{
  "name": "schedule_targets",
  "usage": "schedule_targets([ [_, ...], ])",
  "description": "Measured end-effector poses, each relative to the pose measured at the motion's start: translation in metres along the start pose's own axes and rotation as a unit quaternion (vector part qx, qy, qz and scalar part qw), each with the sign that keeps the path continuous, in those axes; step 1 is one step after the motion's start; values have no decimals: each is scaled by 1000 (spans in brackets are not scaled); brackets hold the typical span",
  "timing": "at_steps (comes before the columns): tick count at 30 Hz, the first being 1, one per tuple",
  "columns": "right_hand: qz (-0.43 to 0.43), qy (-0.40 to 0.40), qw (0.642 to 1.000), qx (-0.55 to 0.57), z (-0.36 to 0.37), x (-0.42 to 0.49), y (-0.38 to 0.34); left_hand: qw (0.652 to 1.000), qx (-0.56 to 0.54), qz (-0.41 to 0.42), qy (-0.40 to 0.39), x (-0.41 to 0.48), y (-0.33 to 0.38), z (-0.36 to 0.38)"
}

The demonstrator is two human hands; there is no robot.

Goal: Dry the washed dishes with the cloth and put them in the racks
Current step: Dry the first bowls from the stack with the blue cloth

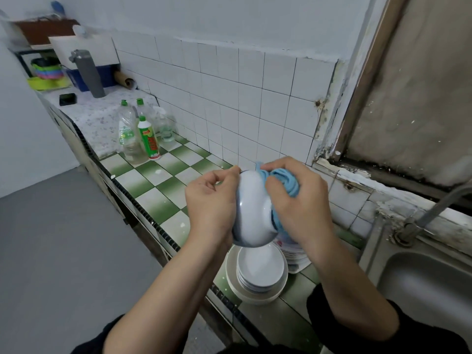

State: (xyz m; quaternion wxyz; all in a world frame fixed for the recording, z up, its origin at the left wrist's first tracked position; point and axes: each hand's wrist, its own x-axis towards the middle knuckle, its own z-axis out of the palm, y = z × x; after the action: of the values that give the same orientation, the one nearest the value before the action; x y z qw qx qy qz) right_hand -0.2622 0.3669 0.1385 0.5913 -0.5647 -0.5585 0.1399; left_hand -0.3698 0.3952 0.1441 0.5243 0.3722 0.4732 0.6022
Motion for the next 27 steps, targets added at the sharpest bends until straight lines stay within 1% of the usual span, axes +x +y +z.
schedule_targets([
  [1,-70,4,996,-64,3,-2,-4,1000,-6,-13,1,1,-1,1],
  [2,-141,4,983,-115,7,-5,-7,999,-16,-27,7,2,-2,1],
  [5,-301,22,931,-205,19,-16,-1,996,-36,-75,27,6,1,2],
  [6,-338,30,915,-218,21,-18,5,993,-53,-98,36,7,2,2],
  [8,-399,40,894,-202,22,-20,22,982,-98,-151,56,13,5,1],
  [10,-443,61,876,-181,23,-22,42,972,-119,-198,43,21,1,-1],
  [11,-445,79,875,-173,24,-24,51,969,-122,-214,27,24,1,-1],
  [12,-431,99,884,-154,25,-25,58,967,-123,-222,13,28,1,-2],
  [14,-359,135,921,-69,30,-29,60,968,-124,-216,14,31,0,-1],
  [16,-264,170,949,39,36,-34,50,972,-121,-201,11,31,2,0],
  [17,-212,190,955,83,37,-36,40,976,-114,-185,19,30,2,0],
  [18,-142,209,957,139,37,-35,33,980,-105,-166,31,28,2,1],
  [19,-44,223,950,214,35,-32,27,986,-93,-135,36,23,3,1],
  [20,67,216,929,293,31,-25,25,990,-82,-108,27,19,5,1],
  [21,166,182,905,347,26,-17,27,995,-71,-76,5,16,5,1],
  [22,230,134,891,367,20,-8,29,997,-55,-47,-9,13,6,1],
  [23,265,90,890,359,15,0,28,999,-33,-15,-18,13,5,0],
  [24,277,56,895,346,10,6,28,1000,-9,14,-27,11,7,1],
  [25,267,36,906,326,8,11,28,998,14,39,-41,12,6,1],
  [27,209,24,938,275,4,18,21,994,54,75,-62,11,6,3],
])
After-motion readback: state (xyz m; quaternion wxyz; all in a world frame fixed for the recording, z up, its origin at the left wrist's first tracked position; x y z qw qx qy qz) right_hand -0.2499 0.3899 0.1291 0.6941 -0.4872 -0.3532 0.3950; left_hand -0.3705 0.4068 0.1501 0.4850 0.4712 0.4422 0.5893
